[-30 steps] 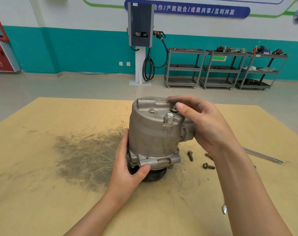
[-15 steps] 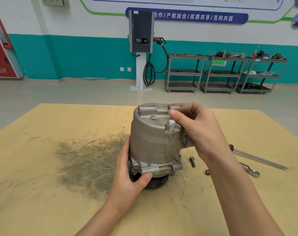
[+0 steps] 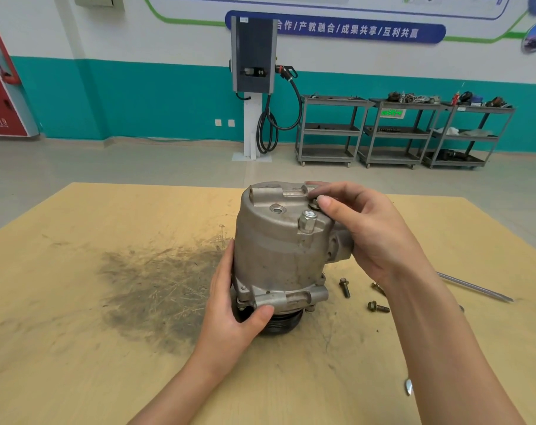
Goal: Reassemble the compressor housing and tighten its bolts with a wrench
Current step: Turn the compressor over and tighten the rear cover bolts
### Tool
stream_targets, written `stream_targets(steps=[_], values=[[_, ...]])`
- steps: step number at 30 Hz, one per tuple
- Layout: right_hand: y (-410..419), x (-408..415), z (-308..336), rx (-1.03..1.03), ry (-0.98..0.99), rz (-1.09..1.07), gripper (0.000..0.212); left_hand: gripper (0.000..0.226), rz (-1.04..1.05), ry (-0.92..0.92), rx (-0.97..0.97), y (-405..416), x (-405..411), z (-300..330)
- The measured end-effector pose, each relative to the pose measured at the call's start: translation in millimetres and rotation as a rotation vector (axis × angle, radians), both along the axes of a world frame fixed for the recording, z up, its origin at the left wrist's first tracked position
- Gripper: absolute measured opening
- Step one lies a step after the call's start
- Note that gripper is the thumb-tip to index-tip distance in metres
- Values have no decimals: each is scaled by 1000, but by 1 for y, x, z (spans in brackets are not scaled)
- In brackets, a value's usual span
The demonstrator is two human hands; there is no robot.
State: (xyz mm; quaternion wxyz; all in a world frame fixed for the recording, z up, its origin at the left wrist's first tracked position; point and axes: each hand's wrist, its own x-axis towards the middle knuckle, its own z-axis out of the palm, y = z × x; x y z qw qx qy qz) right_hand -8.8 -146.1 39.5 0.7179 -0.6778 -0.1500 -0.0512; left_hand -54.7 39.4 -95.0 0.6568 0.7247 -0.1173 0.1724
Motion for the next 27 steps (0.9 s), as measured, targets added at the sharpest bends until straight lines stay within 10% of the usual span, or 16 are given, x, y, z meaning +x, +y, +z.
stream_targets(steps=[9,27], values=[[18,-2,-3,-113,-16,-272,20,109,2,14,-15,0,-1,0],[3,0,3,29,41,-27,14,110,2,20,17,0,-1,2]])
